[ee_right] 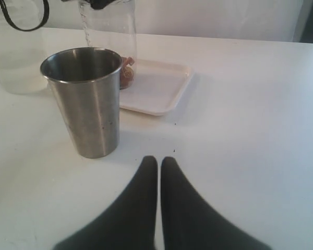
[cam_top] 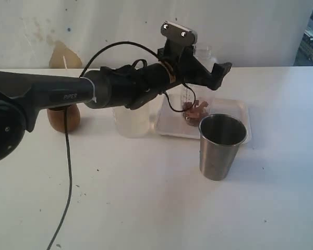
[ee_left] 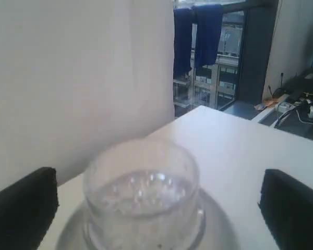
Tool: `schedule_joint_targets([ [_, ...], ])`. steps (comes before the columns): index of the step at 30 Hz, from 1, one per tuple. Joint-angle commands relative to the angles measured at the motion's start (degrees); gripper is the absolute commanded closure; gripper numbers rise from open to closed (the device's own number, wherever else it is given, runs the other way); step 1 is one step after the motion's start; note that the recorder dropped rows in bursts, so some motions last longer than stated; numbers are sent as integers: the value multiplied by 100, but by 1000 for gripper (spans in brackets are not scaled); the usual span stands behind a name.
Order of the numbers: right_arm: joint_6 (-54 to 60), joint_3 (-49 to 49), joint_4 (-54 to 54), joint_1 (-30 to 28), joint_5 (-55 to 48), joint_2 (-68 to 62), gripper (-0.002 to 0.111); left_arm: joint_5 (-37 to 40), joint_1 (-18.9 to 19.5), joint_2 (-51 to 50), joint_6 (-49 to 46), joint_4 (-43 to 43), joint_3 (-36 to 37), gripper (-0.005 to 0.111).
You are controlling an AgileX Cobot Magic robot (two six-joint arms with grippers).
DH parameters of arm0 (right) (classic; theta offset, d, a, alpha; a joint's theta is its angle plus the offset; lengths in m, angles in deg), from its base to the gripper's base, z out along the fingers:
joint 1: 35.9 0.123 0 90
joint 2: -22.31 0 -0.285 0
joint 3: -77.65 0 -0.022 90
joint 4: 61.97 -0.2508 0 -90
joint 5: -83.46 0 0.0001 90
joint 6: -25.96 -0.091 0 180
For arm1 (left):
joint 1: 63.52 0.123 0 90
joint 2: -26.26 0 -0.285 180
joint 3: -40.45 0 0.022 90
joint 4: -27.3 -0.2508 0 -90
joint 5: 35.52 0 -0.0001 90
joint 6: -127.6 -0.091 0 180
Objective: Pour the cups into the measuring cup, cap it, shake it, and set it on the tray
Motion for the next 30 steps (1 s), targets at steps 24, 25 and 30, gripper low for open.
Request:
schedule_joint_targets([
  [24,-24,-10,-5,-11,22,32,106,2968,-105,3325,249,549,1383,107],
  [25,-24,-10,-5,-11,22,32,106,2814,-133,3518,248,549,1685,107],
  [30,-24,-10,-5,-11,22,32,106,2322,-143,4578,248,549,3026,107],
])
